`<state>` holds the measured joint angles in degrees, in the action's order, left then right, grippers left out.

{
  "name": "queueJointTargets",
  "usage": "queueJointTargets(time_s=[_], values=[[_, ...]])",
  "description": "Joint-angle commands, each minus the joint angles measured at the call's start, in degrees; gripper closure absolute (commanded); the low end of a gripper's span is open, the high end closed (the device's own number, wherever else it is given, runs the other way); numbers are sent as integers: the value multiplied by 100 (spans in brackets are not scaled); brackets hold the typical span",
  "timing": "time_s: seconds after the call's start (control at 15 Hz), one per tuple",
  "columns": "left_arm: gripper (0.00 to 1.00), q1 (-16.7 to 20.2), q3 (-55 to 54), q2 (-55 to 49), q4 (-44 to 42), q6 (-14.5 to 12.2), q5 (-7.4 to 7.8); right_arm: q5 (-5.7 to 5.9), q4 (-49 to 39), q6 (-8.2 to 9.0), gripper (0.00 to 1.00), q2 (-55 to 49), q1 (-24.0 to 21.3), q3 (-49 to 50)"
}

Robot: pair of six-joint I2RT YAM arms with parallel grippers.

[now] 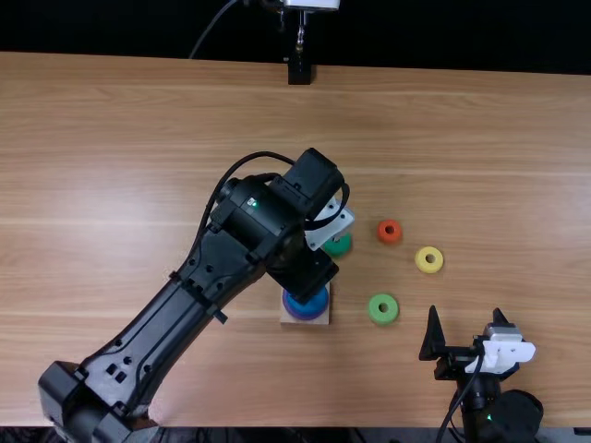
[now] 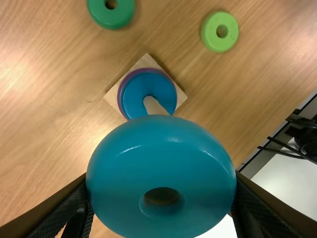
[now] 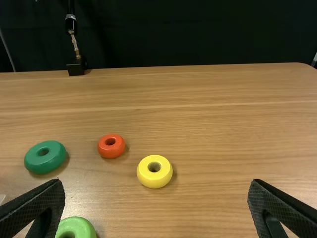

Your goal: Build the Hanoi tower: stack the rings onto the peg from bottom to top in this color order: purple, dark blue, light blue, dark green, light green, yellow, orange.

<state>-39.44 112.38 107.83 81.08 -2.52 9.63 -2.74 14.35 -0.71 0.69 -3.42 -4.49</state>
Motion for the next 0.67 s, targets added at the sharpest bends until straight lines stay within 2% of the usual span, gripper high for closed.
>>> queueJointTargets(time_s=[0.0,0.6], values=[[100,-55,214,150,3,94,81,11,406,39,0,-69,-36,388],[100,-116,504,467,-103,94,81,11,406,39,0,-69,-36,388]])
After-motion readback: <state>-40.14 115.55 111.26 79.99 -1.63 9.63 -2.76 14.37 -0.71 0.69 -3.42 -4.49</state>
